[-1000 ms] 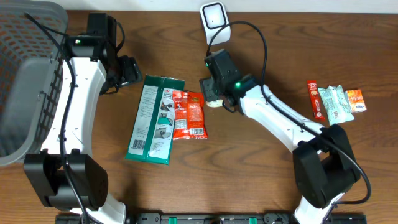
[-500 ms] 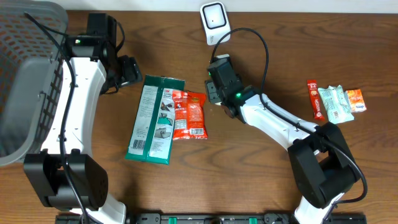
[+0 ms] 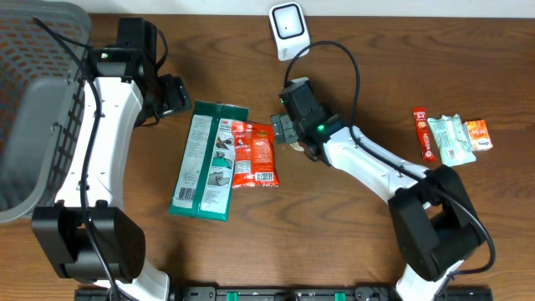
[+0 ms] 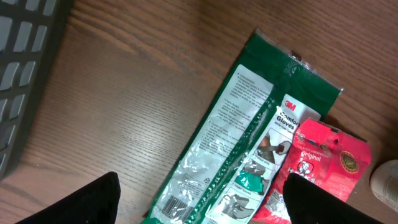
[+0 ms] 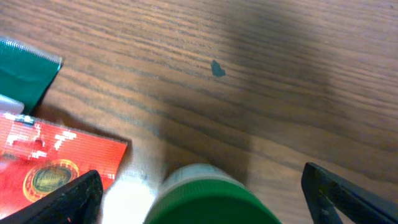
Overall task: Scan the item barcode
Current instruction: 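Lower the right gripper over the jar lid and grasp the jar, then lift the green-lidded jar toward the white scanner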
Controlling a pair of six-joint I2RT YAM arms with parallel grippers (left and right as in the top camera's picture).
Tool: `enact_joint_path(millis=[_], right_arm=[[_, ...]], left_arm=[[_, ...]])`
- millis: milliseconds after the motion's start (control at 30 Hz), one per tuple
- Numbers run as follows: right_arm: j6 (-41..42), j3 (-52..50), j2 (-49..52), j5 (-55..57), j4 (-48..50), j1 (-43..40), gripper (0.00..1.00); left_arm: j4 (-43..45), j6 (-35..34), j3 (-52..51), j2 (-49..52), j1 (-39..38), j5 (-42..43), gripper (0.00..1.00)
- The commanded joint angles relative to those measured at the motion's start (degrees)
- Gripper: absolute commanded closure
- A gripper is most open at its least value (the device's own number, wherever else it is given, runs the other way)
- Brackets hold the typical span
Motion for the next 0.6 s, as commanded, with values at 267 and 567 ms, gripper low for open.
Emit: enact_joint_path(millis=[267,567], right_arm=[[-3.8,15.4,-12.4,-10.5,-23.1,-1.9,0.07],[-2.7,29.2,-4.7,-15.1,-44.8,-5.0,0.02]], left_arm=[[-0.2,0.5,0.6,-0.6,0.0,-0.5,0.16],[-0.2,0.5,0.6,-0.6,0.0,-0.5,0.16]])
